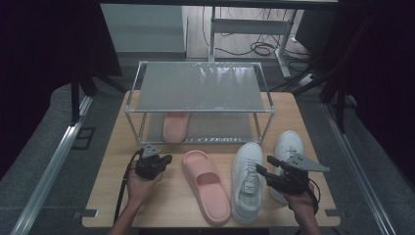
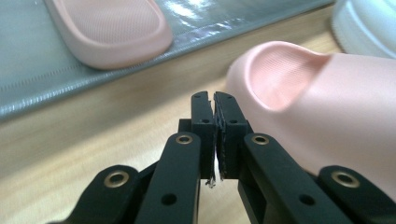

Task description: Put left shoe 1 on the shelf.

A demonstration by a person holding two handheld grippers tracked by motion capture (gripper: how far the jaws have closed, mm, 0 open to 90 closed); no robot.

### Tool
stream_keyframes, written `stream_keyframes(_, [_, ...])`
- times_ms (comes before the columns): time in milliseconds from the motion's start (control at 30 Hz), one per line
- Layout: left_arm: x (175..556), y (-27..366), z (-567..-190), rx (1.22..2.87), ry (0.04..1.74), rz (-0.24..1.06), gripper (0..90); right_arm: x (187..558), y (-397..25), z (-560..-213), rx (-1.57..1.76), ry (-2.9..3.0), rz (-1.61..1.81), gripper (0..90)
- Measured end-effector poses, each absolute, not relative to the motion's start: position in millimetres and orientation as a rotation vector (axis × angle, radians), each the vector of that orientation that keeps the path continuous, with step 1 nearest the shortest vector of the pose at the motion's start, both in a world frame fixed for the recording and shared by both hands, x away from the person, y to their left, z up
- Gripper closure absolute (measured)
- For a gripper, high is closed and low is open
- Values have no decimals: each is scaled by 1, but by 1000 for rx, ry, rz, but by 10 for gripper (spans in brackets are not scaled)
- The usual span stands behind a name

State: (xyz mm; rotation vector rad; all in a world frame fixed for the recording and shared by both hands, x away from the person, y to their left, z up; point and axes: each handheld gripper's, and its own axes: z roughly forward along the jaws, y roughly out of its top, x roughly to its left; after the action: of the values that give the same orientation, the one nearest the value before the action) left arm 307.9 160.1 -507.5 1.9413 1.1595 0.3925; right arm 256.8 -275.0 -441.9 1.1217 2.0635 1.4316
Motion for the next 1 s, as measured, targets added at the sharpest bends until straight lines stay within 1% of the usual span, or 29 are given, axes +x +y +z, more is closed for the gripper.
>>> stream_keyframes(67, [298, 165, -509, 1930, 1158, 375, 879, 257, -276, -442, 1124, 2058, 1432, 430])
stream_keyframes(233, [286, 170, -510, 1959, 1147, 384, 880, 258, -274, -444, 1129, 2066, 1425, 430])
stream_keyframes(367, [277, 175, -510, 1946, 1147, 375, 883, 257, -272, -444, 1123, 2071, 1422, 429])
stream_keyframes(567, [269, 181, -511, 1953, 1155, 378, 891, 258, -270, -446, 1118, 2084, 1416, 429])
stream_keyframes(1000, [263, 179, -512, 1967, 1145, 373, 900, 257, -268, -446, 1114, 2085, 1415, 430])
